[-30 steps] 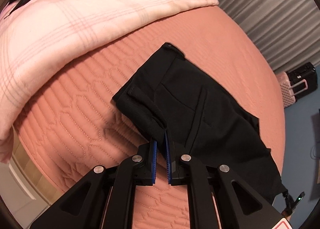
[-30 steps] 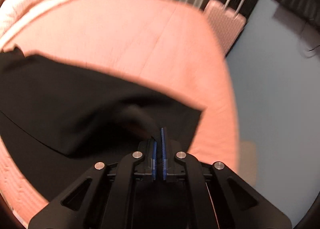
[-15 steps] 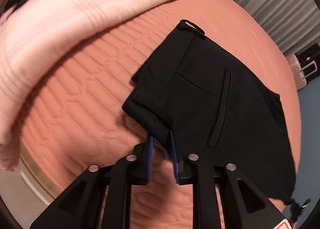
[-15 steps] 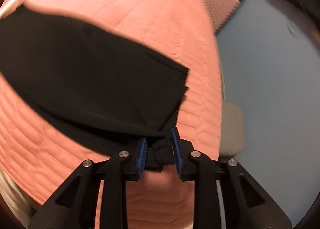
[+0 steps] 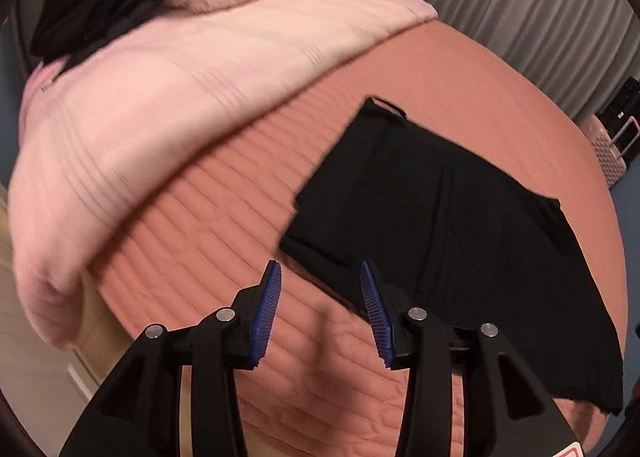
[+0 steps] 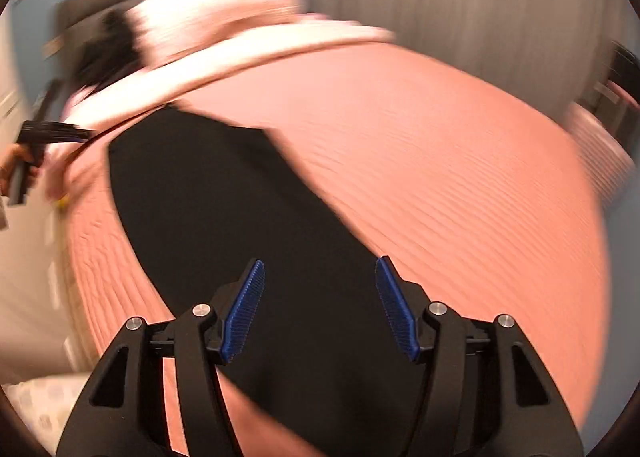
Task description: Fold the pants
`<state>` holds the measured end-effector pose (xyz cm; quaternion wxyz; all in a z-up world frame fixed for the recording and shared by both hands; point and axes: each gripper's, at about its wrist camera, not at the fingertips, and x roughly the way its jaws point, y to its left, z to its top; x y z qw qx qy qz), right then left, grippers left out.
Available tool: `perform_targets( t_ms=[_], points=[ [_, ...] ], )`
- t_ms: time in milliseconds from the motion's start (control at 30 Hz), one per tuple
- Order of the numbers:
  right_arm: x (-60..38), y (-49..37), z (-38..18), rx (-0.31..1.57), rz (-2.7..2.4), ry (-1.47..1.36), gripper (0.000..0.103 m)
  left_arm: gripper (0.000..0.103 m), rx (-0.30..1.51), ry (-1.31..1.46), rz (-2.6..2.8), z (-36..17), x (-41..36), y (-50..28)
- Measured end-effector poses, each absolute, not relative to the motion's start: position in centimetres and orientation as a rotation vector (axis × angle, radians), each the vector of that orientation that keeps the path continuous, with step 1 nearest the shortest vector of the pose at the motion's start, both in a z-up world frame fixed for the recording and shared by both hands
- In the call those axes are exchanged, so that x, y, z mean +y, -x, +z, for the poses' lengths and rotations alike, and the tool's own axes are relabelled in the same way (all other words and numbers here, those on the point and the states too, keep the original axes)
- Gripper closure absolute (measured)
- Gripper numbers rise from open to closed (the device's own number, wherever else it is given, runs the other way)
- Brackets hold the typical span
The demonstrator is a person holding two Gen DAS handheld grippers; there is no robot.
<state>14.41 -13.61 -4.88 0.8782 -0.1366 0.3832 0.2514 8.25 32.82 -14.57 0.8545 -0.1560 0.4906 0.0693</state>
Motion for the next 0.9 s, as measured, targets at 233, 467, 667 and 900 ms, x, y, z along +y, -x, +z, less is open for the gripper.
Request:
perform_targets(
  t_ms=[233,467,667,900],
  points=[
    [-2.5,-27.2,-7.9,0.888,0.595,0.345,0.046,0.062,1.043,0.212,0.163,-18.5,28.7,-8.5],
    [0.6,-33.0,-11.4,0.989,0.630,0.381,0.056,0.054,0.970,0.281,0.177,-18.5,30.3,-8.9],
    [-2.0,-35.9,-12.5,1.025,0.590,0.143,0.071,0.053,0.922,0.263,0.183,-18.2,30.6,-12.3],
    [-6.7,-33.0,-8.5,0.914,0.503,-0.013,0.059,0.048,0.972,0.163,0.245,-17.4,31.6,-12.1]
  ],
)
